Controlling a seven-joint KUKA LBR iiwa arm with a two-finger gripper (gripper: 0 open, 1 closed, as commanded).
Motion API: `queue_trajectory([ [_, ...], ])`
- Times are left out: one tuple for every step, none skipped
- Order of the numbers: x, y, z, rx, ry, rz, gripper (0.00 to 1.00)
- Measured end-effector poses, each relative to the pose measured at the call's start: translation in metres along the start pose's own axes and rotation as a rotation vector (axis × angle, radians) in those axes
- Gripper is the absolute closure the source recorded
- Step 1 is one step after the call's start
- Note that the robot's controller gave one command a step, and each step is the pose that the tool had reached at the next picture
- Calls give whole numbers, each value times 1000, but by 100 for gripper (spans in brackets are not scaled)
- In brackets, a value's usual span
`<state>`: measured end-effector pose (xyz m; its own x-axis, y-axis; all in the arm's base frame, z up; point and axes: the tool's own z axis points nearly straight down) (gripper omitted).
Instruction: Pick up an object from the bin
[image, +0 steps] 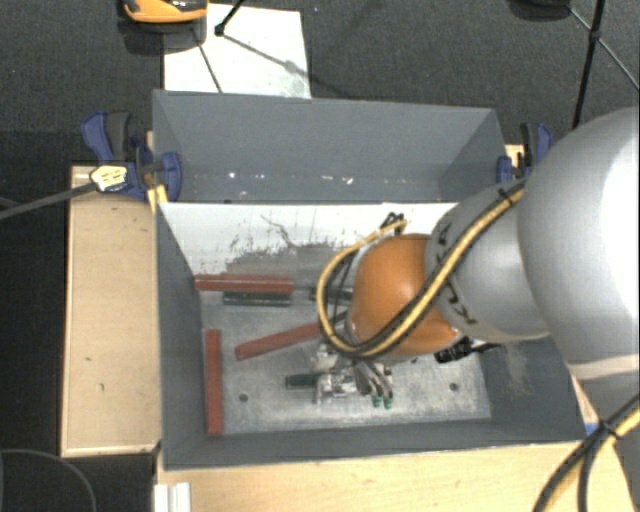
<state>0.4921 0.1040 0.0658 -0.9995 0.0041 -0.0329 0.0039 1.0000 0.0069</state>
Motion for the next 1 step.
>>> queue_trajectory([
  [0,0,-1,0,0,-4,100],
])
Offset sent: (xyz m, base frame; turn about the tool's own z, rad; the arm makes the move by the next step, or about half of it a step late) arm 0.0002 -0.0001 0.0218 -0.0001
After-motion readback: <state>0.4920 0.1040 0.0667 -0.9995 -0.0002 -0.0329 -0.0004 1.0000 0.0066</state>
